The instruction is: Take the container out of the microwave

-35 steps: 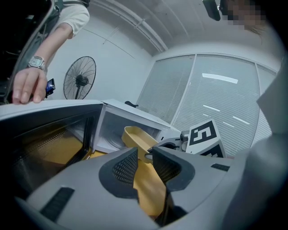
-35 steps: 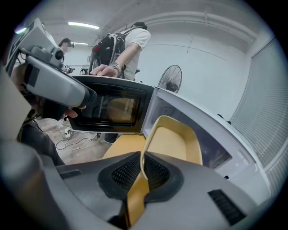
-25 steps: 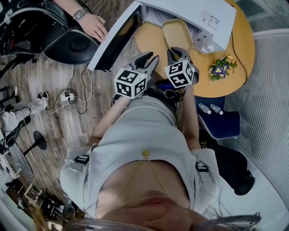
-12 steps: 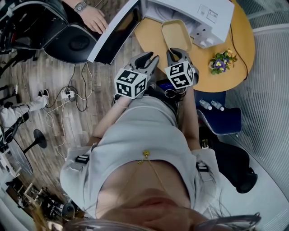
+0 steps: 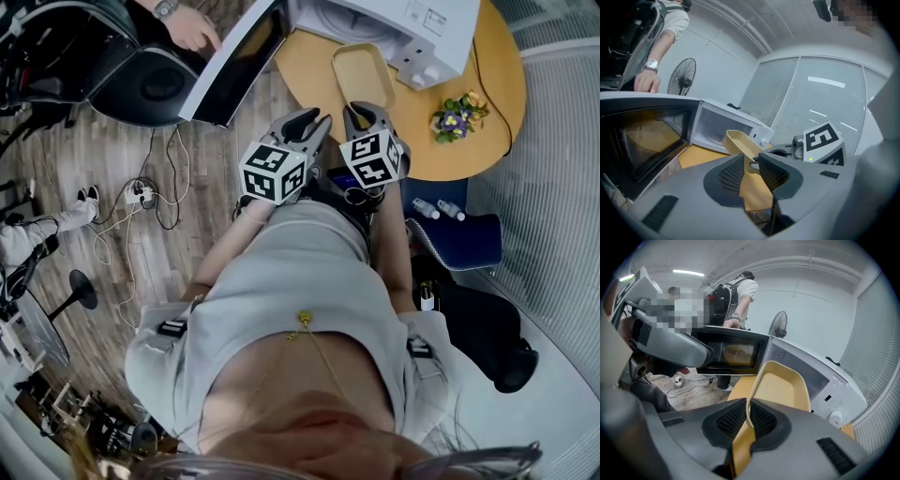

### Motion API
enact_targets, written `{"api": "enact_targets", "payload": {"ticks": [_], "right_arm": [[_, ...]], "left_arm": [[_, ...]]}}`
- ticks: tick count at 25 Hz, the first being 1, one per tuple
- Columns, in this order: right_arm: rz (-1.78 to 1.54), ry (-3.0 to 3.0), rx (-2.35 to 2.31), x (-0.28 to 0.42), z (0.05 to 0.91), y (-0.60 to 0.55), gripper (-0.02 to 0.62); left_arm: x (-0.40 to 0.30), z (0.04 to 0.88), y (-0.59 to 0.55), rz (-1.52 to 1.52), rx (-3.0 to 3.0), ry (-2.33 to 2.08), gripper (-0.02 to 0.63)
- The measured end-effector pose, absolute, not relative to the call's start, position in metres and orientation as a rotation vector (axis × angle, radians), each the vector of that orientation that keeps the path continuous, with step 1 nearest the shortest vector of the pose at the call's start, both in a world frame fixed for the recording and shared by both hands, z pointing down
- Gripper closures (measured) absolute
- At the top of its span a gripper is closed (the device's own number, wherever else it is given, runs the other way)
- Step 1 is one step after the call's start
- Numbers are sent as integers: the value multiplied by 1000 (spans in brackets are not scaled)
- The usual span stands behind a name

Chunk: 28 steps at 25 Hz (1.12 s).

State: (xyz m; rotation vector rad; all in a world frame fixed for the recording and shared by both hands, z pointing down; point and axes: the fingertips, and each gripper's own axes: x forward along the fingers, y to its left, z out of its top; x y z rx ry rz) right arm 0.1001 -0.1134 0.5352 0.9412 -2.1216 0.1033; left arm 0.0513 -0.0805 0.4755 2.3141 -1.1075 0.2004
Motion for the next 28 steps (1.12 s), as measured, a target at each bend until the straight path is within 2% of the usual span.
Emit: {"api": "enact_targets", "payload": {"ticks": [28], "right_arm": [[98,-2187,924,73,520,-81,560]], "left_arm": [[30,468,-61,186,2326,-1152,492]]}}
